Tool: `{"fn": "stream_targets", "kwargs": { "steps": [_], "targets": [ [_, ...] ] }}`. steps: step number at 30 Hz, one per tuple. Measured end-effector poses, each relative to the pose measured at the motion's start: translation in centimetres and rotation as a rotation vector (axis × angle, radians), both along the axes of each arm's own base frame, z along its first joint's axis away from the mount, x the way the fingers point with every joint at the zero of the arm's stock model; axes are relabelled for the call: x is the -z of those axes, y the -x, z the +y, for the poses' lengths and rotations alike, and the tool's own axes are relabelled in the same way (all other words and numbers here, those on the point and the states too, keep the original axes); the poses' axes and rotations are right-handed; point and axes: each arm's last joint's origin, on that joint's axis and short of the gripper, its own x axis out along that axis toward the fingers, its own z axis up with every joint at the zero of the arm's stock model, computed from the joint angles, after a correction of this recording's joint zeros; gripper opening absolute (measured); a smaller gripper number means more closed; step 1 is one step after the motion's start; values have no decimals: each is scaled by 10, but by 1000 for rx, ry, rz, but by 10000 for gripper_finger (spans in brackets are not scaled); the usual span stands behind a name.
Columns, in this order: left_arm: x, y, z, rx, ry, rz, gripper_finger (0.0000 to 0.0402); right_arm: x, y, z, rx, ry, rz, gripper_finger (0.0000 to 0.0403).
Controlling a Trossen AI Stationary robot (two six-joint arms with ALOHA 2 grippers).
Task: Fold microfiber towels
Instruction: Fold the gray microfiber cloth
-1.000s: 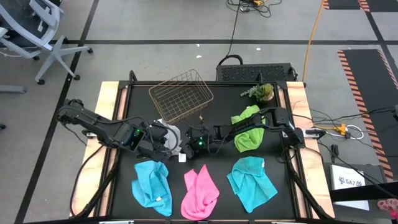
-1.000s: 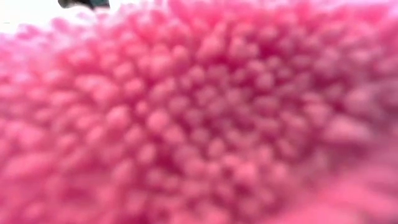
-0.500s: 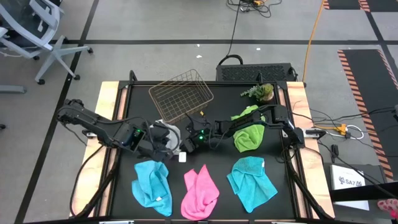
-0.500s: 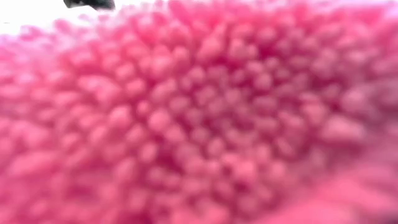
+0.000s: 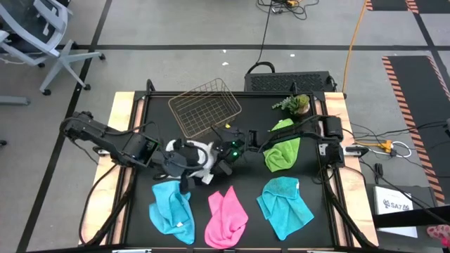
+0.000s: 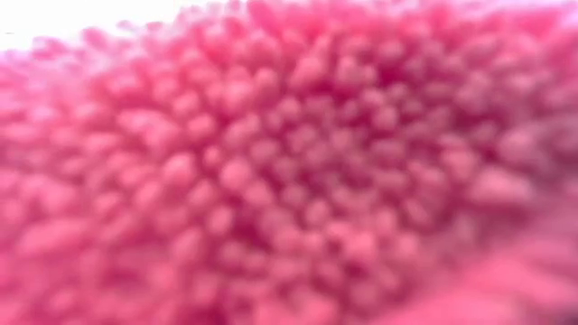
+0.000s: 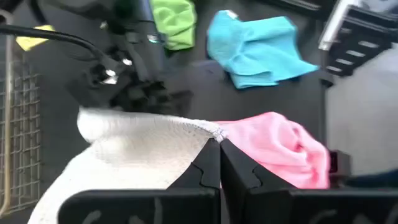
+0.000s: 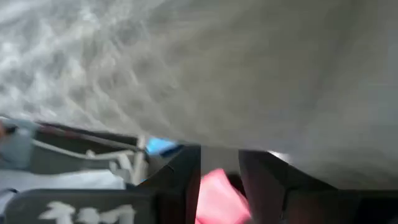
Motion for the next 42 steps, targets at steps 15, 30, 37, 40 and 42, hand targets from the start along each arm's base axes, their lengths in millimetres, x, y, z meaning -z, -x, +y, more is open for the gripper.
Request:
{"fn": "stream_targets", "kwargs": {
  "steps": [15,30,37,40,42],
  "targets": [
    [4,10,-3,0,70,123,0,1,35,2,-116,220,250,103],
    [8,17,-7,12,143,216,0,-2,27,-13,14,405,163,103],
    [8,22,-18,80,246,267,0,-8,21,-24,46,415,69,103],
    [8,24,-23,108,258,273,0,-10,19,-26,42,417,27,103],
    [8,24,-24,119,260,262,0,-12,19,-27,34,400,7,103]
  ]
}}
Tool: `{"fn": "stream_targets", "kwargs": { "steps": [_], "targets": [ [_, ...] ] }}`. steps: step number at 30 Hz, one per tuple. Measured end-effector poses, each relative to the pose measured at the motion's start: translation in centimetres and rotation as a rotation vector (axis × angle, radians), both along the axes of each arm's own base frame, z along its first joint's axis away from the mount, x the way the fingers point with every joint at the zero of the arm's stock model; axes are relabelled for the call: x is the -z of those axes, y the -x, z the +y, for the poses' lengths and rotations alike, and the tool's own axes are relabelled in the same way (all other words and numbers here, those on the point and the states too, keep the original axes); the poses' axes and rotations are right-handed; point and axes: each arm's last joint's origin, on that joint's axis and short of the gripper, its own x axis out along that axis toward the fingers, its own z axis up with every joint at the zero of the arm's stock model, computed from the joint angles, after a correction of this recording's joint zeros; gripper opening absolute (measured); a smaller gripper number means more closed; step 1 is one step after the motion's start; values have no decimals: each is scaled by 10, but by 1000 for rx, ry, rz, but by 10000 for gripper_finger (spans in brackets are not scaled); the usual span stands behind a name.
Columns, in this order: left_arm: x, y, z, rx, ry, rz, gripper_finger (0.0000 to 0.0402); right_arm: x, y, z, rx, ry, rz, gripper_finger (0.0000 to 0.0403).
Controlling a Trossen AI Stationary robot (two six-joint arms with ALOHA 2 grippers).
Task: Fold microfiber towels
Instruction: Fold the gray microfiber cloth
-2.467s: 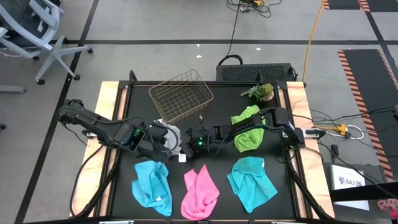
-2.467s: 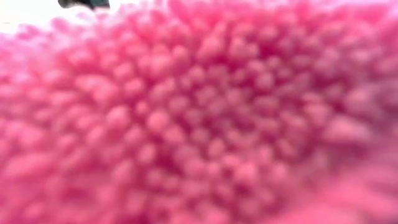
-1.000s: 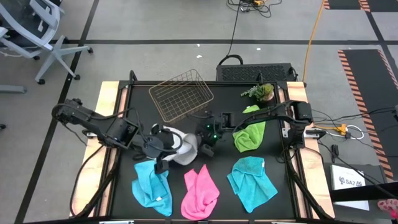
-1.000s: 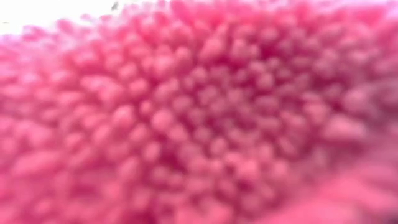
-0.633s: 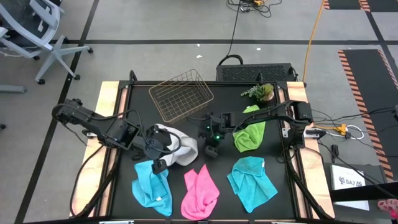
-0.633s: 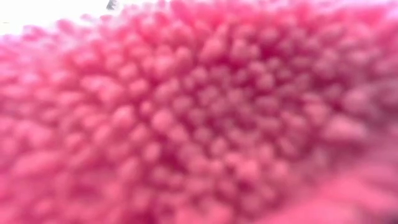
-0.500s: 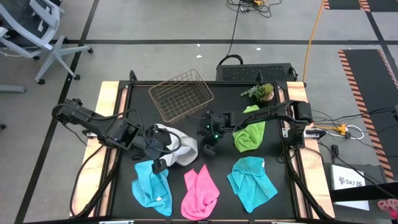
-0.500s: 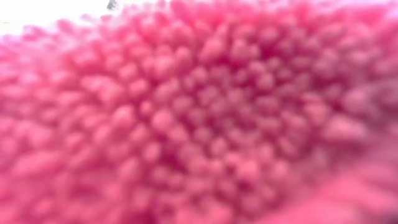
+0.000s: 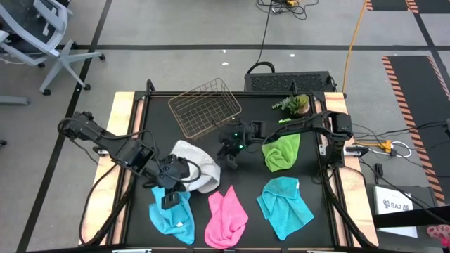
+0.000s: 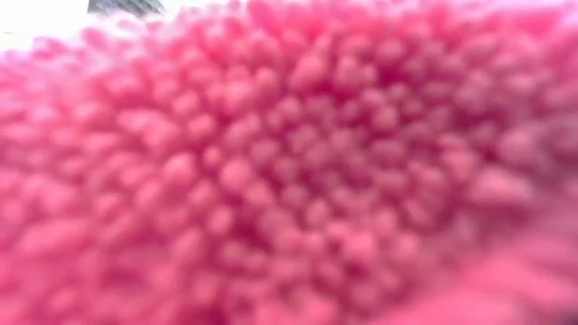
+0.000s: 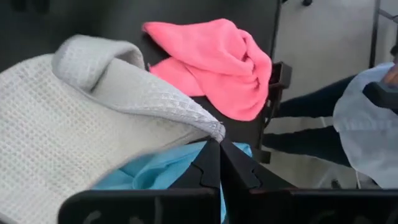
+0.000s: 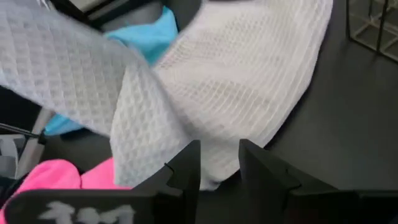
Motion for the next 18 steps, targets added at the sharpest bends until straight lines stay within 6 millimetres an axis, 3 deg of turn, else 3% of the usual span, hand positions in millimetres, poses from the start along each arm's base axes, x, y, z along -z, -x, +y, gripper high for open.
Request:
{"fn": "stream_targets", "kwargs": {
  "steps": [5,8,13,18],
  "targets": [
    [-2,-3,7,-63,-120,-63,0,-1,0,1,-13,-50,6,103],
    [-14,-7,16,-76,-220,-150,0,-1,0,3,-42,-107,8,103],
    [-54,-11,35,-64,-427,-333,0,-5,2,5,-84,-198,21,103],
    [-105,0,54,-73,-624,-497,0,-21,7,7,-118,-213,-15,103]
  ]
}}
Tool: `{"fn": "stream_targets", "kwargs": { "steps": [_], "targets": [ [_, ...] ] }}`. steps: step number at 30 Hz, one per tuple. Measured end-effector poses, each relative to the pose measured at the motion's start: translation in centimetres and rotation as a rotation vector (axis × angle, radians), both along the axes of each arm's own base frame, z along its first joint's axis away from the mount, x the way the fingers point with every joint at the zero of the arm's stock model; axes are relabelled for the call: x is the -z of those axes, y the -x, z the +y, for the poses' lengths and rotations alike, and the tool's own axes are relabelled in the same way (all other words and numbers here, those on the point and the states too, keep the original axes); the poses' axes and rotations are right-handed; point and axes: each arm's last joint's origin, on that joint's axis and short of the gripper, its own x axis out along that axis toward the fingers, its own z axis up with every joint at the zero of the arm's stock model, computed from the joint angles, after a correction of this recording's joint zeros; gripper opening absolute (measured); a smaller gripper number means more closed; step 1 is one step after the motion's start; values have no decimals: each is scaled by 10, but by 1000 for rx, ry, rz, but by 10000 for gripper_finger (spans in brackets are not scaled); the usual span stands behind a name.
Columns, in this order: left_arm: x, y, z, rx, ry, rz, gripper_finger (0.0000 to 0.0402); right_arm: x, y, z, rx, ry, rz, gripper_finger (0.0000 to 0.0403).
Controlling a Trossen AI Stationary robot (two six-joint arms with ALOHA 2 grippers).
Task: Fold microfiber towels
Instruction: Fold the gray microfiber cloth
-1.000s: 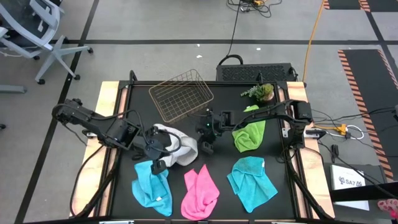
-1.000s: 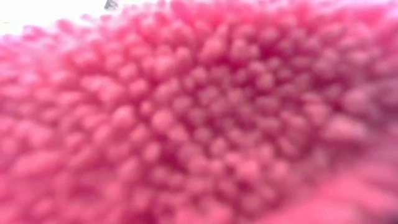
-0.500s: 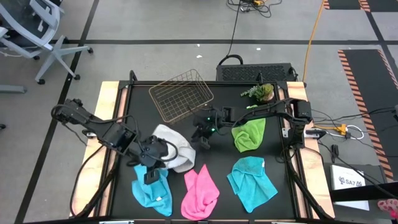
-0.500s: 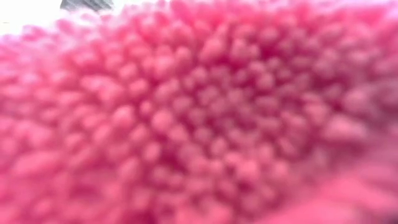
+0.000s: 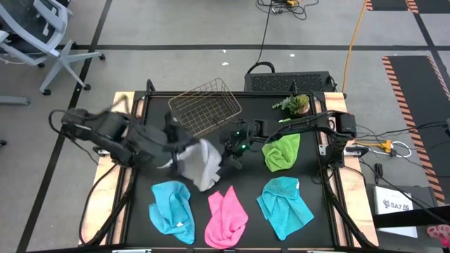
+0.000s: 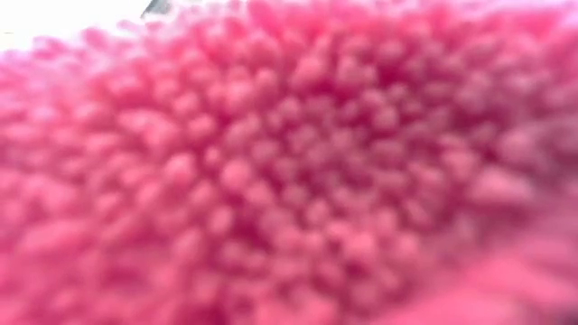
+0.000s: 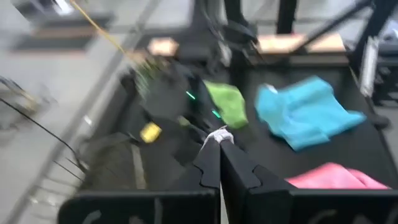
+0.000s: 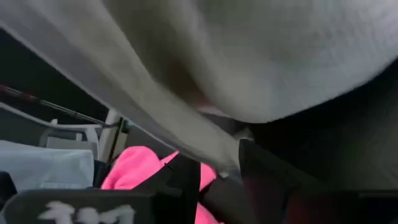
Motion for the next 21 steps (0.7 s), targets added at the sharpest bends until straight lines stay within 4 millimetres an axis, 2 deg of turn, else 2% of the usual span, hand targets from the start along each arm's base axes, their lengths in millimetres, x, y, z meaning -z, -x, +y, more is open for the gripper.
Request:
{"fn": "stream_targets", "kwargs": {
  "steps": [3,6,15,18,21],
  "targets": [
    [-23,8,8,-14,-64,-66,0,-8,2,1,0,6,-20,103],
    [-36,15,12,-13,-106,-100,0,-12,3,3,13,28,-35,103],
    [-38,18,13,5,-139,-80,0,-12,4,3,-6,49,-47,99],
    [-36,19,14,-1,-132,-56,0,-11,6,3,-13,31,-14,71],
    [-34,20,14,-10,-120,-39,0,-11,14,4,-48,45,40,16]
  ]
}}
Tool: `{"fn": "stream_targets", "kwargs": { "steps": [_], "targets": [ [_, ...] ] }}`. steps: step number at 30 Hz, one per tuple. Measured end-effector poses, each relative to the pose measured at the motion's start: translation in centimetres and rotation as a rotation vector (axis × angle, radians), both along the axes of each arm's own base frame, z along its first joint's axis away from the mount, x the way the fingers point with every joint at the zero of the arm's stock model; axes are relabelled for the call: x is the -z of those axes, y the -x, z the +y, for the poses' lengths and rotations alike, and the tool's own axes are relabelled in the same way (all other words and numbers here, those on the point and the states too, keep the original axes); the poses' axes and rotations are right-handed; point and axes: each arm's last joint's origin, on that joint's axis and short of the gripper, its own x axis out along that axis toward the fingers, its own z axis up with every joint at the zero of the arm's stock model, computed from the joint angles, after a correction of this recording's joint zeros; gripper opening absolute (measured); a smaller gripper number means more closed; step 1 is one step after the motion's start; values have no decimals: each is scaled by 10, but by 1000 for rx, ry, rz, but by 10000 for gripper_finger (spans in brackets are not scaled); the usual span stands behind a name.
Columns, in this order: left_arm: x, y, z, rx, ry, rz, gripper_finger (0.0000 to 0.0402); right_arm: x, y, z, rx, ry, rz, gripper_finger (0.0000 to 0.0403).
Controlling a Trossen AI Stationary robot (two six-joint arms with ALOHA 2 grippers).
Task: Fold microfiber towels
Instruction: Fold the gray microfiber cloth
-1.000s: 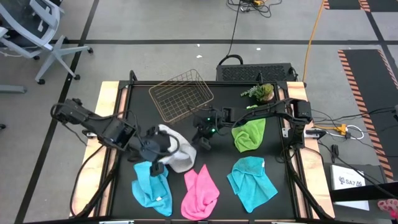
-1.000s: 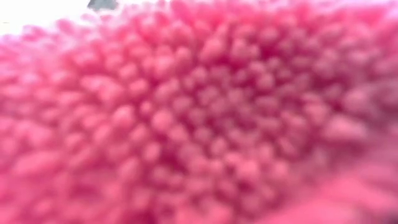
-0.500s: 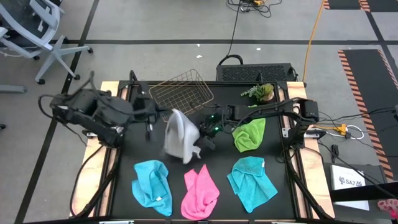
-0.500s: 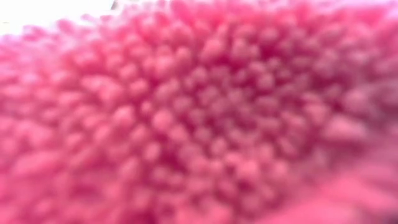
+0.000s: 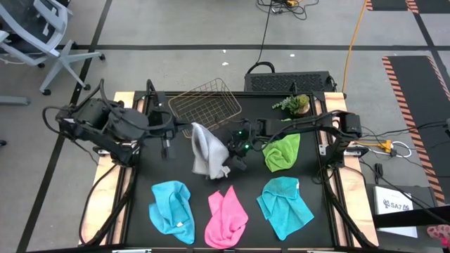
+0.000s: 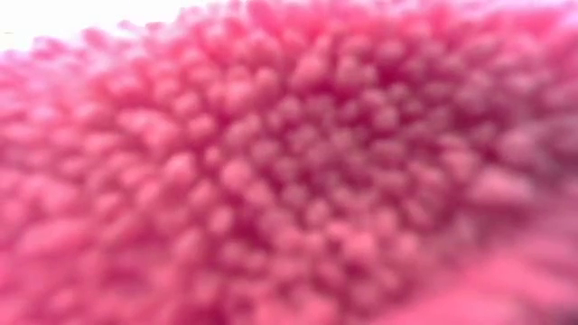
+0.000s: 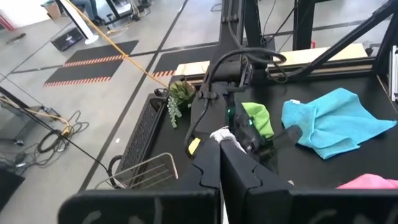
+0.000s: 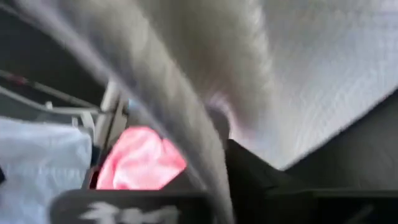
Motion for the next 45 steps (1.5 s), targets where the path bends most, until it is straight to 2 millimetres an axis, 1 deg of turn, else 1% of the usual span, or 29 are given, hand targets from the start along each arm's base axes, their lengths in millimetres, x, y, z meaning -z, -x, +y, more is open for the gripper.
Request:
{"fn": "stream_targets", "kwargs": {
  "steps": [3,6,10,13,16,18,20,23,25,28,30,33,36,39,42,45],
  "targets": [
    [3,2,1,-13,16,24,0,-10,15,1,-30,38,51,7],
    [5,3,1,-31,27,45,0,-29,36,-2,-3,100,90,2],
    [9,0,3,-58,33,58,0,-73,71,-9,95,201,27,1],
    [11,-4,5,-80,38,65,0,-110,103,-14,188,239,-72,1],
    [14,-13,8,-107,29,68,0,-144,138,-17,278,267,-197,1],
    [16,-17,9,-118,26,75,0,-161,159,-17,333,272,-263,1],
    [17,-29,13,-157,16,46,0,-173,179,-15,362,264,-312,1],
    [19,-37,17,-164,-10,48,0,-181,198,-11,375,264,-344,0],
    [19,-46,22,-179,-28,31,0,-182,205,-11,387,259,-332,0],
    [25,-53,27,-192,-49,65,0,-177,211,-11,416,260,-269,0],
    [25,-58,33,-216,-51,50,0,-172,212,-13,423,248,-211,0],
    [26,-59,34,-213,-51,65,0,-165,209,-13,403,214,-136,0],
    [27,-58,34,-207,-59,82,0,-162,204,-13,352,174,-120,0],
    [28,-53,35,-213,-58,109,0,-161,202,-14,335,178,-124,0],
    [26,-47,37,-233,-45,103,0,-162,204,-18,375,218,-124,0],
    [26,-44,39,-239,-46,121,0,-172,207,-25,424,290,-158,0]
  ]
}}
